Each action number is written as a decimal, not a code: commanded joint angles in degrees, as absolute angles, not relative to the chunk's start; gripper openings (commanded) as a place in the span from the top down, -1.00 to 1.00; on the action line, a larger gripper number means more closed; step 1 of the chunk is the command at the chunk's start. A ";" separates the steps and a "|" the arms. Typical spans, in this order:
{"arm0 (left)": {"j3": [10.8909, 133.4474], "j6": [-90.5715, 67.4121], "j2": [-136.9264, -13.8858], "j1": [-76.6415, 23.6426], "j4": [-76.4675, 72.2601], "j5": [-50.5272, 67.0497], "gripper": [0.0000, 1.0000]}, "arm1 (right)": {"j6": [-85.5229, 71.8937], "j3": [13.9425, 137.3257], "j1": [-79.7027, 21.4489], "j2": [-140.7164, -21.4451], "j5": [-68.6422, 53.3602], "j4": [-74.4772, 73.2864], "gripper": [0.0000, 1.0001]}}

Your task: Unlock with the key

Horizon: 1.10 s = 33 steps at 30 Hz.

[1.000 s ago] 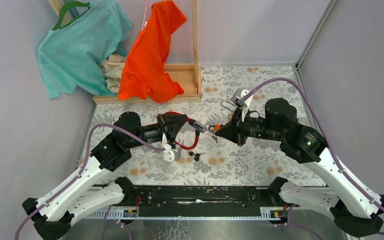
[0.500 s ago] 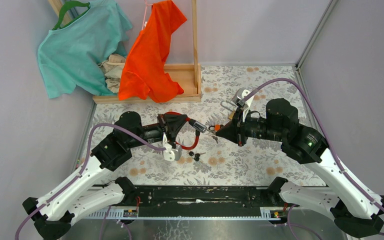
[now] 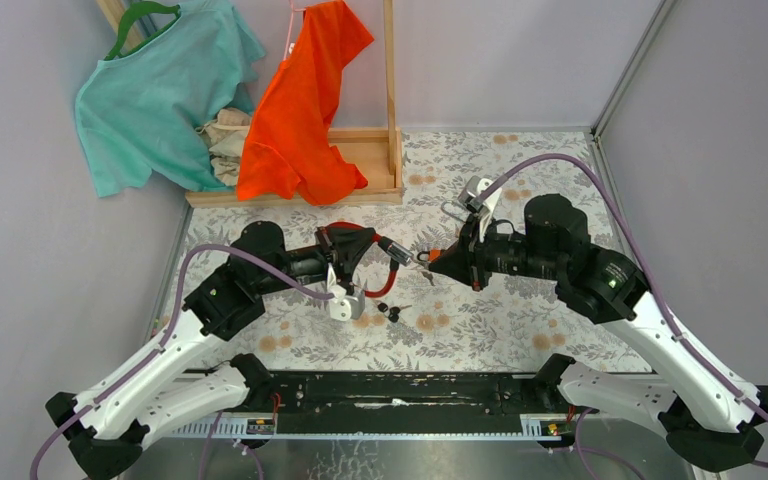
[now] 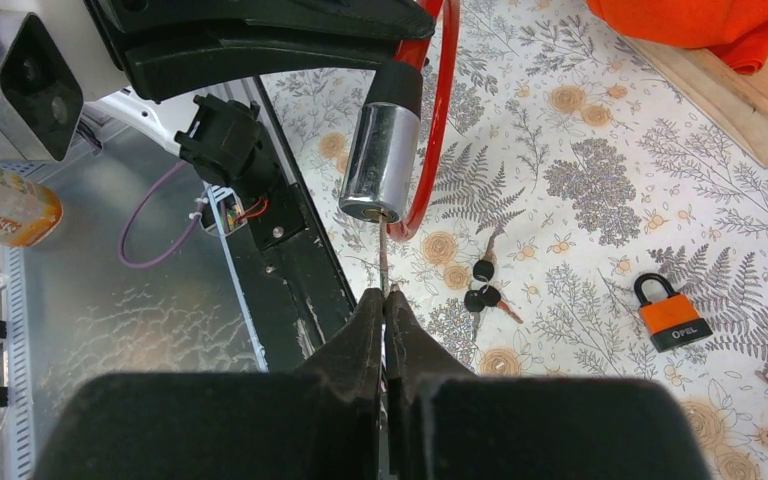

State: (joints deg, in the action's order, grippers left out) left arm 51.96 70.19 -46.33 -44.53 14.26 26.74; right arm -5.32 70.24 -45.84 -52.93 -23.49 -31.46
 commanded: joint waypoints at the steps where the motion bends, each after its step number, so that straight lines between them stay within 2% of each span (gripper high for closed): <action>1: 54.93 70.16 -46.36 -45.56 11.60 27.95 1.00 | -4.87 72.12 -46.27 -53.65 -22.83 -28.92 1.00; 33: 58.10 72.33 -47.81 -48.32 14.27 26.63 1.00 | -5.63 73.78 -47.02 -58.79 -21.01 -25.37 1.00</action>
